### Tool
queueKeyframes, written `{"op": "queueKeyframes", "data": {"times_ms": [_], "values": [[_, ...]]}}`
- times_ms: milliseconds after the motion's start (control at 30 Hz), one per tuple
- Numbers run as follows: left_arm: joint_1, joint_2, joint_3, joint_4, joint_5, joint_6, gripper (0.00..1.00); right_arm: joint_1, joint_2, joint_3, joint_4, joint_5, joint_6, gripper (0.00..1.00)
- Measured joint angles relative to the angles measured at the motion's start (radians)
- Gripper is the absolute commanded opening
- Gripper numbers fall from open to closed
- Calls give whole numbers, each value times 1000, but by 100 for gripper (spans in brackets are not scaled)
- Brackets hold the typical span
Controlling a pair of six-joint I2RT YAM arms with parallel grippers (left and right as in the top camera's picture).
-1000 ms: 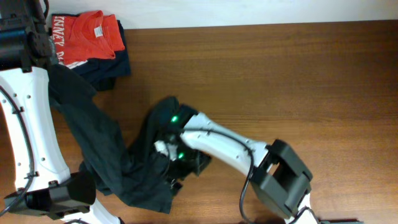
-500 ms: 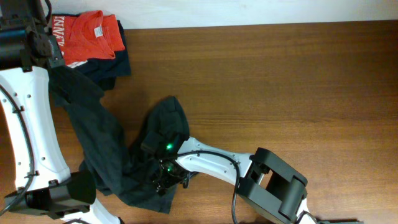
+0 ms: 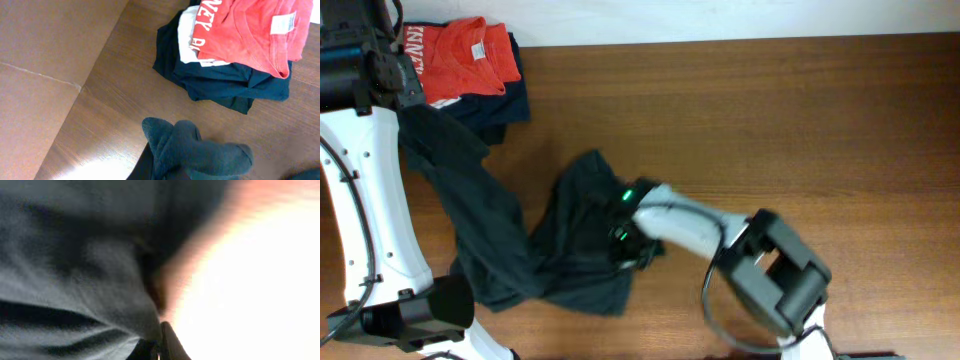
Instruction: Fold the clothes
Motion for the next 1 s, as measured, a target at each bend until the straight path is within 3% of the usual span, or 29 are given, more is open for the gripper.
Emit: {"op": "queueKeyframes", "data": {"times_ms": [133,267,300,367,400,433,467,667,733,867,1000], "values": [[0,11,0,2,109,-2,1,-327,0,163,-200,106,-68,4],[-21,50,0,-1,360,-8,1,-663,-2,422,-306,195,-193,4],[-42,60,0,-3,409,-9,1,-767,-1,510,-339,205,-233,10],[-138,97,0,-1,460,-19,1,-911,-1,622,-353,213,-272,66],[-181,116,0,4,472,-19,2,-975,-2,651,-368,218,-277,82],[-225,138,0,13,483,-19,2,-1038,-2,670,-402,217,-293,91],[-280,171,0,22,495,-19,2,-1113,-2,675,-472,209,-299,94],[-353,264,0,55,448,-23,2,-1067,-2,655,-651,144,-352,94],[-353,265,0,56,409,-23,6,-998,-5,599,-594,134,-354,99],[-353,265,0,31,297,-26,6,-816,-4,396,-412,163,-291,99],[-352,265,0,13,251,-26,6,-811,0,173,-246,197,-194,99]]}}
